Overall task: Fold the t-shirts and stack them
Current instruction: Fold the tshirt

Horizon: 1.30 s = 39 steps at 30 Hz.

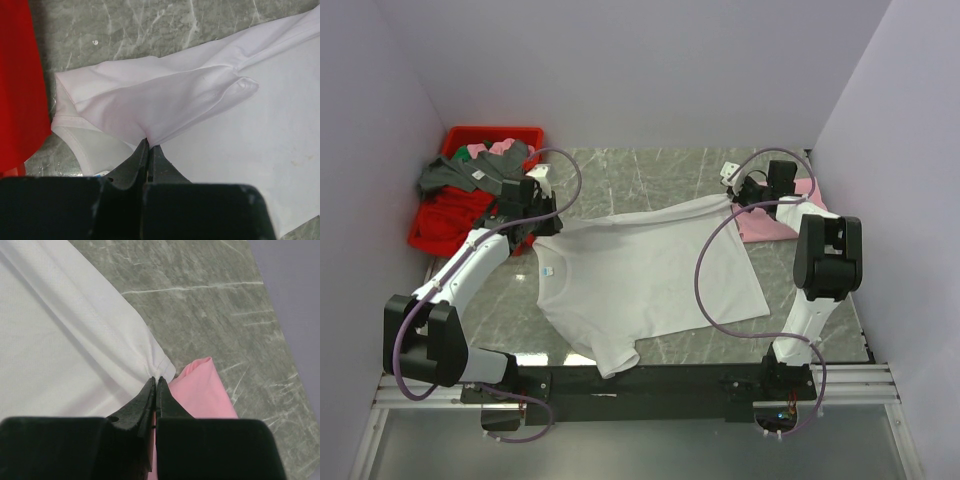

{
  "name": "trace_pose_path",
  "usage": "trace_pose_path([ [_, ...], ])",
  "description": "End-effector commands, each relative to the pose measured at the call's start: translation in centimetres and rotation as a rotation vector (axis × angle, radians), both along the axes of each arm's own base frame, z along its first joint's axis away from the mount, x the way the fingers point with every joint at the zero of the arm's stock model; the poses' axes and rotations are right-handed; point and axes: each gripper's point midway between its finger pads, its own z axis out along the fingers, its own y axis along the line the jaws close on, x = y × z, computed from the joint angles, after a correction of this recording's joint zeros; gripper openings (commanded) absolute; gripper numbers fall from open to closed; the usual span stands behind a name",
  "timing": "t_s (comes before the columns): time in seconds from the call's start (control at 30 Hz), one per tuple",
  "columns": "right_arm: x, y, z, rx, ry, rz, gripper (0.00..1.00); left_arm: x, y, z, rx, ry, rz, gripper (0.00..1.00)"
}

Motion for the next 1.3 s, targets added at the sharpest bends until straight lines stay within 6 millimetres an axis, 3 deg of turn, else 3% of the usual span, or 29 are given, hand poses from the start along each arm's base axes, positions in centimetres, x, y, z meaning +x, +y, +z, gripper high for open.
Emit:
trace_pose_path([
  [0.0,0.0,-0.1,2.5,0.007,-0.056,0.011,0.00,-0.1,-0.2,1.3,-0.014,-0.038,-0.002,0.01],
  [0.23,-1.2,0.0,2.0,-0.011,-0.041,0.028,0.00,-1.1,-0.1,0.7,-0.015,-0.017,-0.005,0.01],
  [0.37,-2.8,-0.7,1.5,-0.020,-0.014,0.018,0.22,-1.5,0.0,0.1,-0.014,-0.005,-0.008,0.01],
  [0.4,-3.0,-0.9,1.8,-0.009,-0.017,0.014,0.26,-1.5,-0.1,0.2,-0.016,-0.007,-0.010,0.00],
  [0.47,-3.7,-1.6,2.5,0.011,-0.017,-0.010,0.45,-1.6,-0.1,0.1,-0.016,-0.004,-0.014,0.01],
  [0.57,-4.9,-2.3,3.4,0.051,0.004,-0.024,0.58,-1.7,-0.1,0.0,-0.014,-0.004,-0.020,0.01],
  [0.73,-6.5,-3.0,4.4,0.086,0.021,-0.060,0.60,-1.9,-0.3,0.3,-0.020,-0.011,-0.032,0.01],
  [0.93,-9.8,-1.5,4.1,0.153,0.157,-0.014,0.65,-2.6,-0.7,-0.4,-0.042,0.017,-0.049,0.01],
  [1.27,-11.3,-0.7,3.8,0.192,0.166,-0.006,0.65,-3.8,-1.1,-2.1,-0.058,0.079,-0.056,0.01],
])
